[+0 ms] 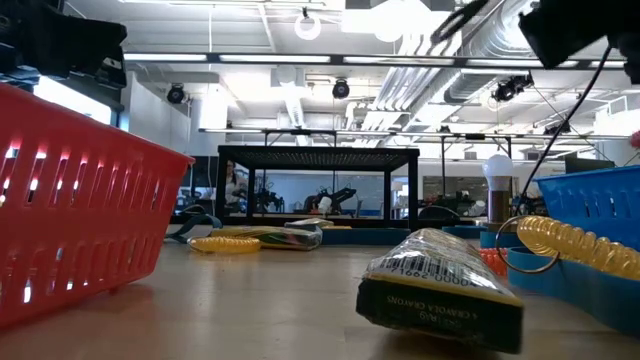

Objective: Pick & Place Office Desk Supplies
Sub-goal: Put the orange spring keychain into the blue bin, then put the blue rubber band into the black bin

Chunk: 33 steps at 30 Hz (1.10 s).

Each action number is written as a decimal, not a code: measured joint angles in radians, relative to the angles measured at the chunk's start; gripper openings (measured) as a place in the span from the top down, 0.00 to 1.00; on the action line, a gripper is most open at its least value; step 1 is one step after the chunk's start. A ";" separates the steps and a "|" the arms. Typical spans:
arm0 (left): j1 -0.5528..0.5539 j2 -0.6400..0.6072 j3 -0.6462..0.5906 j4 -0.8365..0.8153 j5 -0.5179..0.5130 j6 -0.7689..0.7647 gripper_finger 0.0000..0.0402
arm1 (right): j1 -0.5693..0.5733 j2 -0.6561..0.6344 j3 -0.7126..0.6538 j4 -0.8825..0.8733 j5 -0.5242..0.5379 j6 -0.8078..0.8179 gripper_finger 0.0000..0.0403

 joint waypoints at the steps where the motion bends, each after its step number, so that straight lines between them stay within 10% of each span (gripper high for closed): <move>1: 0.000 0.000 0.000 -0.014 0.000 -0.008 1.00 | -0.003 0.010 0.000 -0.001 -0.001 0.000 0.96; 20: 0.000 0.000 0.000 -0.029 0.000 -0.038 1.00 | -0.007 0.033 0.000 0.007 0.001 -0.003 0.45; 28: 0.000 0.000 0.000 -0.029 0.000 -0.102 1.00 | -0.043 -0.085 0.000 0.005 -0.056 -0.019 0.40; 33: 0.001 0.000 0.000 -0.029 -0.002 -0.093 1.00 | -0.082 -0.173 0.001 -0.014 0.101 -0.117 0.40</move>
